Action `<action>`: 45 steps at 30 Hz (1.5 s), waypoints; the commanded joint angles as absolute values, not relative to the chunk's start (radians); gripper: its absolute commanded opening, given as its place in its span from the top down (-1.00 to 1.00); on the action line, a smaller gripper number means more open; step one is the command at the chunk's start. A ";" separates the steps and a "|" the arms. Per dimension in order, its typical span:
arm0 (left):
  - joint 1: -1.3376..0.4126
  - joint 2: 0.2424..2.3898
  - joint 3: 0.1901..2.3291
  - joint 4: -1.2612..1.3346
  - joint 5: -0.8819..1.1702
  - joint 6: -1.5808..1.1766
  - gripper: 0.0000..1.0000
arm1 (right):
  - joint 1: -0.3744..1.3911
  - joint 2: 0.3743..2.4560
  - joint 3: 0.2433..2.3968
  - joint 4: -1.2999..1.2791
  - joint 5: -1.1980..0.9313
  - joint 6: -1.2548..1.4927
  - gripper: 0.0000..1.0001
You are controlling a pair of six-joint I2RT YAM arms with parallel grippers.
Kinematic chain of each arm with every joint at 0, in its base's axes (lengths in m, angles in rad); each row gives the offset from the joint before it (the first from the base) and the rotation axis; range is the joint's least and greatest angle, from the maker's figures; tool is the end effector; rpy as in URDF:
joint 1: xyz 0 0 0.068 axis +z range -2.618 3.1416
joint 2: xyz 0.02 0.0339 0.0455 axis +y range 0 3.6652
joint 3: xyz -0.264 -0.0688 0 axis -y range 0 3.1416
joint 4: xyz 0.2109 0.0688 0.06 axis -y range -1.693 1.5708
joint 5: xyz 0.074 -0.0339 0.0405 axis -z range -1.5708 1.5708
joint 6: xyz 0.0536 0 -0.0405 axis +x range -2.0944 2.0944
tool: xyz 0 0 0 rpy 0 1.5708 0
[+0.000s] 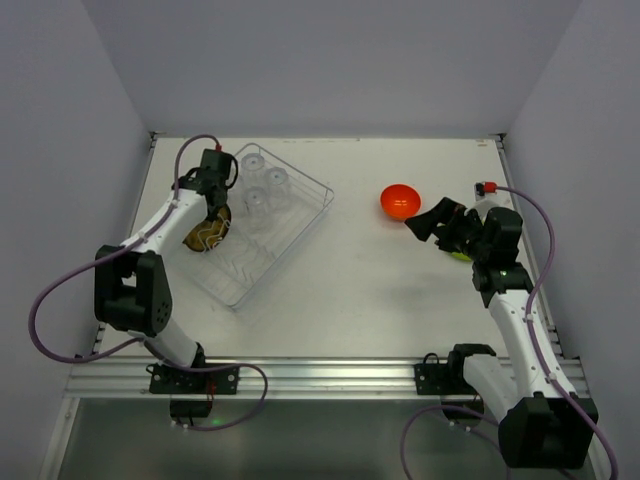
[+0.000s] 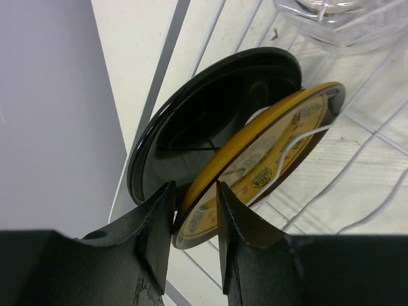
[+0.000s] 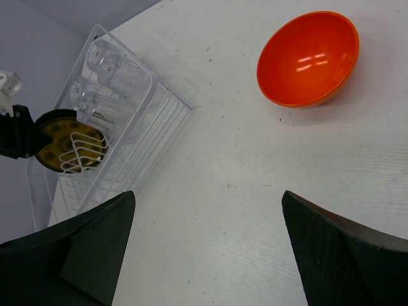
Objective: Unload the mixed dishes from the dish rack
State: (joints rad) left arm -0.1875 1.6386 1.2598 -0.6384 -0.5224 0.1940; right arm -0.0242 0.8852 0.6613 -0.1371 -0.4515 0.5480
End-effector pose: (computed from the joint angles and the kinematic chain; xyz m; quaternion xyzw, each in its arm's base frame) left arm 0.3187 -0.0333 0.2522 0.1069 0.9258 0.2493 0.2632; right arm 0.1867 0.0189 0.2863 0.1041 0.8050 0.3213 0.4877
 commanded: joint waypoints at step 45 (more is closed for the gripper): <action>-0.204 1.634 1.261 -0.647 -0.459 0.176 0.77 | -0.020 0.865 0.646 -0.083 -0.508 0.554 -0.98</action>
